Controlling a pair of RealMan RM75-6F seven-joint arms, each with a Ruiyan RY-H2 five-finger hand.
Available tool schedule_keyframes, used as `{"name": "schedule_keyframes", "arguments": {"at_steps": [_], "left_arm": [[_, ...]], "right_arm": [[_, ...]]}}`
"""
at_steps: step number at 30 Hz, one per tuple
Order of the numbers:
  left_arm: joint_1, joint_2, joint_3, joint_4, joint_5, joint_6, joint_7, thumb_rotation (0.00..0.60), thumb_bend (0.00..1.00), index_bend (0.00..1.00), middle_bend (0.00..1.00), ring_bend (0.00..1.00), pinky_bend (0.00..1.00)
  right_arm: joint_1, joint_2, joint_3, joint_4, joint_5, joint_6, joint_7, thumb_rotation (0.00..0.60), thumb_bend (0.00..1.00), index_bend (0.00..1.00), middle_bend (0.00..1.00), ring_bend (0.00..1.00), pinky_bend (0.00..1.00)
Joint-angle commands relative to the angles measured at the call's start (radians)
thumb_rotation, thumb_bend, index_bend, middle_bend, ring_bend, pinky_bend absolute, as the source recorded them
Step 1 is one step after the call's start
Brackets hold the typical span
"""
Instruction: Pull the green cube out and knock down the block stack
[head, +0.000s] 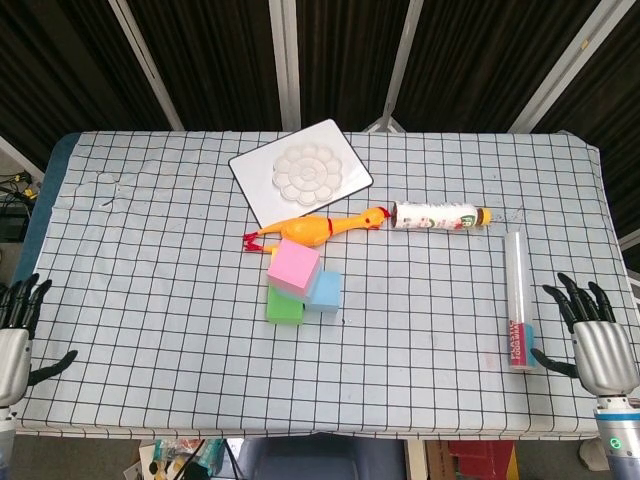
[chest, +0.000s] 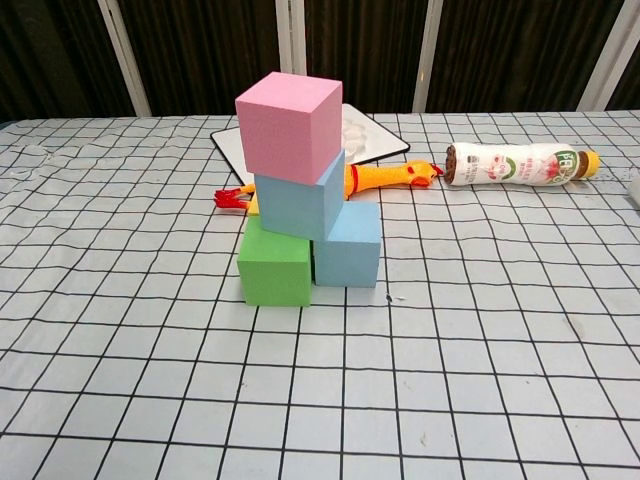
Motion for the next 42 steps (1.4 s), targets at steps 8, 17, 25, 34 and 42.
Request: {"name": "schedule_keyframes", "arguments": {"at_steps": [8, 17, 25, 34, 42], "left_arm": [[-0.230, 0.156, -0.053, -0.137, -0.157, -0.423, -0.051, 0.600, 0.00, 0.04, 0.00, 0.00, 0.04], [-0.340, 0.107, -0.066, -0.170, -0.256, -0.543, 0.039, 0.600, 0.00, 0.03, 0.00, 0.00, 0.04], [-0.437, -0.014, -0.058, -0.136, -0.336, -0.618, 0.133, 0.600, 0.00, 0.01, 0.00, 0.00, 0.04], [-0.527, -0.182, -0.074, -0.075, -0.423, -0.624, 0.208, 0.600, 0.00, 0.00, 0.00, 0.00, 0.04], [-0.620, -0.337, -0.088, 0.003, -0.513, -0.608, 0.325, 0.600, 0.00, 0.00, 0.01, 0.00, 0.04]], "right_arm": [[0.001, 0.001, 0.001, -0.003, 0.004, -0.006, -0.005, 0.600, 0.03, 0.18, 0.07, 0.16, 0.04], [-0.001, 0.005, 0.003, -0.002, 0.007, -0.004, 0.005, 0.600, 0.03, 0.18, 0.07, 0.16, 0.04], [-0.003, 0.009, 0.006, 0.002, 0.009, 0.001, 0.017, 0.600, 0.03, 0.18, 0.07, 0.16, 0.04], [-0.004, 0.012, 0.008, 0.006, 0.010, 0.000, 0.027, 0.600, 0.03, 0.18, 0.07, 0.16, 0.04], [-0.002, 0.012, 0.006, 0.006, 0.006, -0.002, 0.026, 0.600, 0.03, 0.18, 0.07, 0.16, 0.04]]}}
